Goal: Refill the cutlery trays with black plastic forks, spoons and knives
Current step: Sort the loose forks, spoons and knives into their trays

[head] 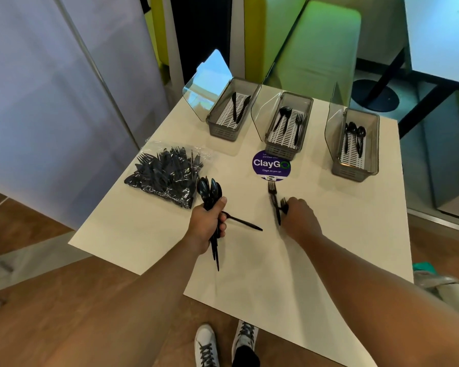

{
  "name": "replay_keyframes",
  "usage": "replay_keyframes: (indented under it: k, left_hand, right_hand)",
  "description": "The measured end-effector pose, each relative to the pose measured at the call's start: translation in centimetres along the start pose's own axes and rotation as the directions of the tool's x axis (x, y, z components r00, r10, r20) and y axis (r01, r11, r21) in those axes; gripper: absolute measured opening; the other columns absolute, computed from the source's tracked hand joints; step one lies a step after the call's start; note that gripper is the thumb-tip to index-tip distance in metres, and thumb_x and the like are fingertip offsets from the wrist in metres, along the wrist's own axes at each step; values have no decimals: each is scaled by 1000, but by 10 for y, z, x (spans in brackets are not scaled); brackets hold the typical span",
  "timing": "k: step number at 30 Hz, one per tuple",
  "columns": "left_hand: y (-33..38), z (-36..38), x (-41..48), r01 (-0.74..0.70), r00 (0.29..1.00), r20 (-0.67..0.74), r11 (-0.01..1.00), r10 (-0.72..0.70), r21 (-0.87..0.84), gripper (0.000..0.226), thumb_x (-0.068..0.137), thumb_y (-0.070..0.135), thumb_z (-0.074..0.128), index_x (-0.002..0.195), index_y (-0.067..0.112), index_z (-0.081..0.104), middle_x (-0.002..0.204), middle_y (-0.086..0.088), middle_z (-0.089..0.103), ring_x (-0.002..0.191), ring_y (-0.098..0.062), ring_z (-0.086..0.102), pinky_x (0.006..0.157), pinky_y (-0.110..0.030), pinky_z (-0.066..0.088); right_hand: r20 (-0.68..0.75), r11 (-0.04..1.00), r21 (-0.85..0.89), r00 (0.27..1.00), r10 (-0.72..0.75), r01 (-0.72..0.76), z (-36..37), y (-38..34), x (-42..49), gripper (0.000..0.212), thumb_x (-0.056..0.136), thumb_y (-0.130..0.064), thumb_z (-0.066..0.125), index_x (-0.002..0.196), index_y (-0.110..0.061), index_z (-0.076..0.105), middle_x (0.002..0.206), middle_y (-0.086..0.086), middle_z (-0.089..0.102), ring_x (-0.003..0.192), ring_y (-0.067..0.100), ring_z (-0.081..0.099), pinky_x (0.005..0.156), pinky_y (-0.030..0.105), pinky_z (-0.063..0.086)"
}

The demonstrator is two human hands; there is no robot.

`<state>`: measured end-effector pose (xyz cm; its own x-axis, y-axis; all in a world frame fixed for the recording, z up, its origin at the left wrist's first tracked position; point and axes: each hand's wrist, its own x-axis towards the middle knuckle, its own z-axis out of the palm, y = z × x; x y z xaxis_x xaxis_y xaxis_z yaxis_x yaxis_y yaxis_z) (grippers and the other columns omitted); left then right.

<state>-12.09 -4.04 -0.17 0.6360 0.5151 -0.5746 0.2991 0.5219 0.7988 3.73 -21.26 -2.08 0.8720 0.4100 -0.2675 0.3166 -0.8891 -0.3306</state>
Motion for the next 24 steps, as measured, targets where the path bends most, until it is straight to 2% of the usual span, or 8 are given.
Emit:
replay_keyframes:
  k: [5,9,12,15,17,20,24]
  left_hand:
    - [1,-2,4,-8,1000,-16,1000,8,-3,23,97,33,66,84,17,56,58,1,51,44,-14,44,45,-26,41]
    - [1,-4,6,-9,1000,-30,1000,8,-11,23,97,33,67,84,18,56,57,1,51,44,-14,44,45,-26,41]
    - [3,-6,8,-8,999,-37,1000,8,-15,20,97,34,66,88,18,57,57,2,51,44,-14,44,46,-26,41]
    - [5,-6,11,-10,999,-46,1000,10,-16,21,97,34,66,88,17,57,57,2,51,43,-13,44,45,-25,41]
    - [6,-8,12,-10,999,-52,1000,9,-18,22,97,34,66,89,16,56,57,2,51,42,-13,44,44,-25,41]
    - [5,-10,13,-11,999,-51,1000,10,-23,22,97,34,67,95,15,57,58,2,51,43,-14,44,45,-26,40]
    - [7,-12,15,-9,999,-54,1000,7,-23,23,96,35,67,94,15,57,58,2,52,44,-14,44,46,-26,41]
  right_hand:
    - [25,996,60,998,61,-63,-6,-11,17,29,89,-9,61,116,-2,59,118,19,55,108,40,59,83,41,49]
    - [14,973,182,990,142,-142,-5,-14,35,26,91,-13,51,111,1,61,117,21,58,105,41,58,79,39,48]
    - [-4,925,301,970,243,-231,-6,-22,48,40,98,-28,45,119,2,58,124,22,58,113,42,56,92,45,49]
    - [7,914,283,954,300,-290,-7,-30,58,56,99,-49,47,130,-3,54,130,18,55,120,40,54,98,46,49]
    - [22,932,228,958,286,-283,-6,-34,62,50,98,-43,51,132,-6,51,132,17,54,121,39,53,98,46,49]
    - [29,942,172,957,289,-290,-7,-35,66,36,96,-25,54,128,-7,53,128,15,57,118,38,56,95,44,50]
    - [42,897,295,942,332,-329,-10,-34,74,27,92,-20,58,114,-6,60,113,14,66,105,35,63,85,40,53]
